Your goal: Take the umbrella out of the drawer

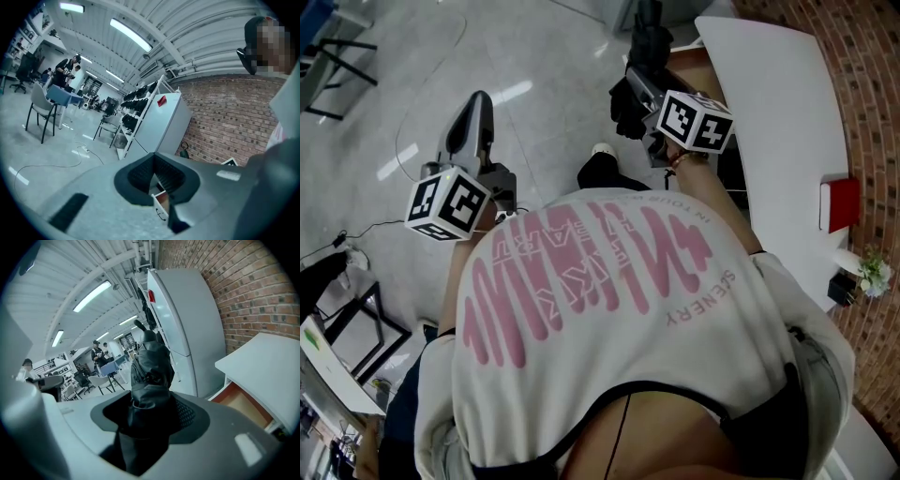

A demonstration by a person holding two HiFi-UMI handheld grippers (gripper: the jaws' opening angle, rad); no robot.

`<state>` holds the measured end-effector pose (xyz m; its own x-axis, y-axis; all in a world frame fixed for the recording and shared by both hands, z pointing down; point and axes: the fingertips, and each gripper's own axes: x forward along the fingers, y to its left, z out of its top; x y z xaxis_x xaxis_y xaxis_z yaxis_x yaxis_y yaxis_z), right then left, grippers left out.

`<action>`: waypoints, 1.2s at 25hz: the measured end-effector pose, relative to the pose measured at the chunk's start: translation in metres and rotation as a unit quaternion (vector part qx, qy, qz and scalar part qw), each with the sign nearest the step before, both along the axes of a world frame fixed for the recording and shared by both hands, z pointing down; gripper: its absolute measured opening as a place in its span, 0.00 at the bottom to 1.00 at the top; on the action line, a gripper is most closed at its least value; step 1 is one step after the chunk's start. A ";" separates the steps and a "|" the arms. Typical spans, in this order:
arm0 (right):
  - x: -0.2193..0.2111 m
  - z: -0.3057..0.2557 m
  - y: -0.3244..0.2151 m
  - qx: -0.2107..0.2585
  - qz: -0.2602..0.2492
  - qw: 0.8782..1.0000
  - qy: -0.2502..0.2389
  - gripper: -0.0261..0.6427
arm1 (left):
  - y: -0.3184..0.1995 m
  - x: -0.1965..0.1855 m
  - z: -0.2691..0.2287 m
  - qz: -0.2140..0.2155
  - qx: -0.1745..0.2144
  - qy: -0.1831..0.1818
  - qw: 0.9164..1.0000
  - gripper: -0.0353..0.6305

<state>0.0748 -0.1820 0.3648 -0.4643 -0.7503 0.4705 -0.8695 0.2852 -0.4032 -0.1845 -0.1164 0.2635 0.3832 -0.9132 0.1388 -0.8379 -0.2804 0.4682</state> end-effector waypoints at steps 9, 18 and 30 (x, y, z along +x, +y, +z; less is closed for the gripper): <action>-0.037 -0.054 -0.005 0.060 -0.022 0.997 -0.031 0.43 | 0.006 -0.013 -0.007 -0.005 0.008 0.004 1.000 0.05; -0.083 -0.098 0.006 0.099 -0.042 0.992 -0.060 0.44 | 0.021 -0.039 -0.015 -0.013 0.019 0.014 1.000 0.05; -0.115 -0.159 0.057 0.167 -0.063 0.981 -0.080 0.44 | 0.048 -0.044 -0.040 0.002 0.050 0.024 0.998 0.05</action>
<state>-0.0406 -0.1254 0.2060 -0.6113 -0.7822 0.1205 -0.7517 0.5261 -0.3977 -0.2283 -0.0684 0.2236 0.3913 -0.9198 0.0290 -0.8135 -0.3310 0.4781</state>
